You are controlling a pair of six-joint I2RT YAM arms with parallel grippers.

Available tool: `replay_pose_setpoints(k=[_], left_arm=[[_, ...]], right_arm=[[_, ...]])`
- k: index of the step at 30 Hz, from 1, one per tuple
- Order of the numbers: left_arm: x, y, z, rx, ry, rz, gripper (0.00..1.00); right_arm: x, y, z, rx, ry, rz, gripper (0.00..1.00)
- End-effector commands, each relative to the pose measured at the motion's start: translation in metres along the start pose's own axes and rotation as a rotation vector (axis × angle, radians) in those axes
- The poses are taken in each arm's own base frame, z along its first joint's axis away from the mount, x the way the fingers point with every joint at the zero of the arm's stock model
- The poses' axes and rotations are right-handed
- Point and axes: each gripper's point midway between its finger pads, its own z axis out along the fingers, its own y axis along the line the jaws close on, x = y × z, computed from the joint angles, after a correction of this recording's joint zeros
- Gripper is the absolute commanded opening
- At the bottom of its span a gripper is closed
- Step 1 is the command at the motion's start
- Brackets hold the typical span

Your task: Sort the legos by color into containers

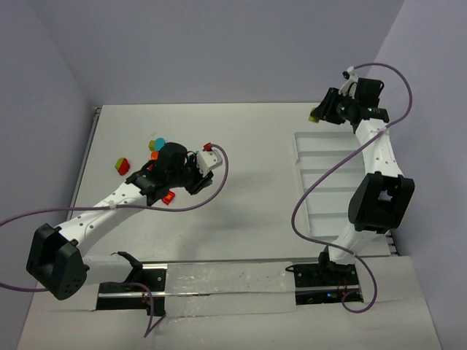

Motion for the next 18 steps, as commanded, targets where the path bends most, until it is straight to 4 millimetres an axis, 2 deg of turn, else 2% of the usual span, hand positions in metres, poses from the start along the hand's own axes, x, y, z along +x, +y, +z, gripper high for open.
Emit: replay_pose_setpoints(k=[1, 4, 6, 11, 14, 18], left_arm=[[-0.036, 0.017, 0.001, -0.045, -0.073, -0.031, 0.00], [-0.040, 0.021, 0.004, -0.060, -0.075, -0.033, 0.00], [-0.042, 0.024, 0.005, -0.071, -0.073, -0.036, 0.00], [-0.040, 0.031, 0.008, -0.093, -0.057, -0.024, 0.00], [-0.039, 0.035, 0.009, -0.113, -0.048, -0.019, 0.00], [-0.039, 0.031, 0.011, -0.092, -0.048, -0.027, 0.00]], right_arm=[[0.004, -0.086, -0.015, 0.406, 0.134, -0.213, 0.00], [0.014, -0.110, -0.010, 0.473, 0.223, -0.257, 0.00], [0.011, -0.124, -0.012, 0.532, 0.244, -0.278, 0.00], [0.025, -0.160, -0.001, 0.609, 0.353, -0.326, 0.00], [0.029, -0.176, 0.002, 0.629, 0.384, -0.332, 0.00], [0.030, -0.189, 0.008, 0.612, 0.411, -0.358, 0.07]])
